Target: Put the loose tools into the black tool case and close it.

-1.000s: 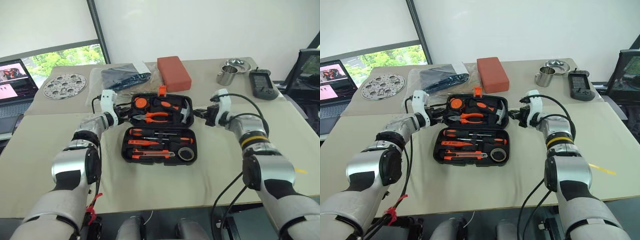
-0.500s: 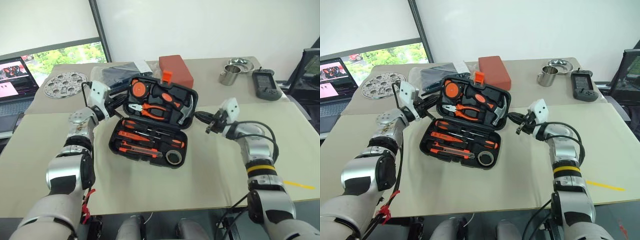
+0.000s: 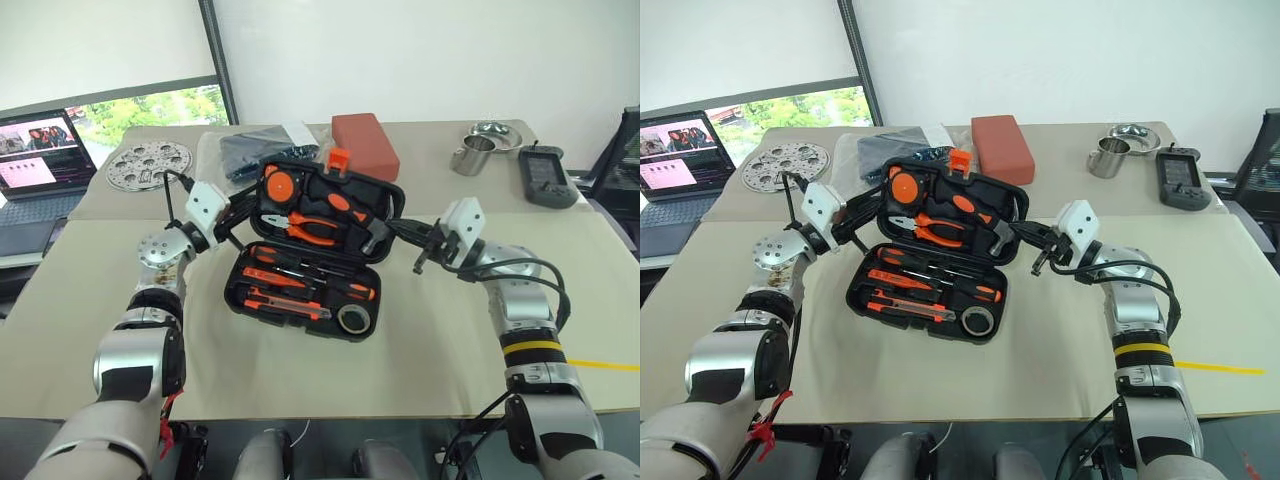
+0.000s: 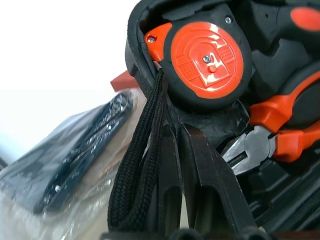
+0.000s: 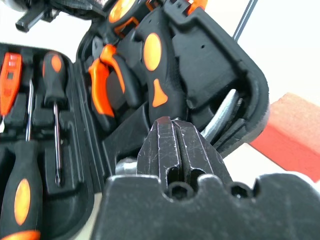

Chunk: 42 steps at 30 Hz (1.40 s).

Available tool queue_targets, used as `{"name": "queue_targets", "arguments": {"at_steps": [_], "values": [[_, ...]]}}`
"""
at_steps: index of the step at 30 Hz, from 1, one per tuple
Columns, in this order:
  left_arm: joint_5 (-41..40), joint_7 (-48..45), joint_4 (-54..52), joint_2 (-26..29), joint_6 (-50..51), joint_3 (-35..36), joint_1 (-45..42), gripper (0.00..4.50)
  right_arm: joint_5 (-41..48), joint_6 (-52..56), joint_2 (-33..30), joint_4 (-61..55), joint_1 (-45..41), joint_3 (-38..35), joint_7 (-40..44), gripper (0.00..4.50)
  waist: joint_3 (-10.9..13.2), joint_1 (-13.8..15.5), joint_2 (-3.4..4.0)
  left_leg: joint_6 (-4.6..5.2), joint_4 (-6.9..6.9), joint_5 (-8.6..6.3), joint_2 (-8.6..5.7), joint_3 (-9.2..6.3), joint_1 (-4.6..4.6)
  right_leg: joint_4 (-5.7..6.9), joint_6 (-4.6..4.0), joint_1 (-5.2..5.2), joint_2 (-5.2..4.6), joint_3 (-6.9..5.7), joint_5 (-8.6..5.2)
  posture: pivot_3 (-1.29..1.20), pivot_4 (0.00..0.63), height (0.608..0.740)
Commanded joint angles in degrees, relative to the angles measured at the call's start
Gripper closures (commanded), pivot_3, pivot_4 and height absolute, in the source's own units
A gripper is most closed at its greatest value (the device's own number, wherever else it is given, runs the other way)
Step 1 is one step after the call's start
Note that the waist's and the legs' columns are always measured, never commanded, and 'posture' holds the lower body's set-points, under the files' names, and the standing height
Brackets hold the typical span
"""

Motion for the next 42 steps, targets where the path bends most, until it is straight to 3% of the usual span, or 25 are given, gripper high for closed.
{"name": "queue_targets", "arguments": {"at_steps": [1,8,14,26,29,35,42], "values": [[0.61,1.23,-1.83,1.24,-2.16,-0.63,-0.76,4.5,6.9,9.97,-2.94,-6.86,0.25,-2.91,1.17,3.91,0.0,0.18,0.0,0.0,0.0,0.0,0.0,-0.01,-0.02,0.02,0.0,0.0,0.0,0.0,0.0,0.0,0.15,0.74],[0.67,1.8,-1.9,2.07,-3.09,-0.87,0.01,4.5,14.08,29.58,-7.32,-13.62,3.69,-4.38,-0.44,1.71,0.0,0.26,0.0,0.01,-0.03,-0.01,0.01,-0.09,-0.02,-0.03,-0.01,-0.01,0.02,0.0,0.0,0.0,0.15,0.74],[0.74,2.34,-1.67,2.14,-2.81,-0.99,0.08,4.5,16.6,41.0,-5.56,-17.32,3.12,-2.53,-4.94,1.71,0.0,-0.13,-0.01,0.02,-0.04,-0.01,0.03,-0.11,0.0,-0.03,-0.01,-0.06,0.05,0.02,0.0,0.0,0.15,0.74],[0.4,2.4,-1.75,2.28,-2.91,-0.97,-0.09,4.5,13.85,41.14,-1.2,-12.35,-2.54,-0.66,-10.21,1.71,0.0,-0.01,-0.01,0.07,-0.01,-0.04,0.02,-0.12,-0.06,-0.03,0.0,-0.07,0.06,0.0,0.0,0.0,0.15,0.74],[0.34,2.36,-1.79,2.29,-2.95,-0.95,-0.06,4.5,13.05,40.5,-1.14,-12.32,-2.83,0.04,-10.11,2.26,0.0,0.0,-0.01,0.07,-0.02,-0.04,0.02,-0.12,-0.07,-0.02,0.0,-0.07,0.06,0.0,0.0,0.0,0.15,0.74],[0.23,2.32,-1.83,2.2,-3.08,-0.94,0.06,4.5,12.53,40.32,-0.71,-13.04,-2.23,-0.15,-10.37,4.35,0.0,-0.52,-0.01,0.07,-0.05,-0.04,0.04,-0.13,-0.07,-0.01,0.0,-0.09,0.08,-0.01,0.0,0.0,0.15,0.74],[0.33,1.38,-2.57,1.87,-6.06,-1.4,0.62,4.5,11.41,36.04,-1.26,-14.33,-0.62,0.4,-8.63,4.47,0.0,-0.49,-0.01,0.07,-0.04,-0.04,0.04,-0.12,-0.08,-0.02,0.0,-0.09,0.08,-0.01,0.0,0.0,0.15,0.74]]}}
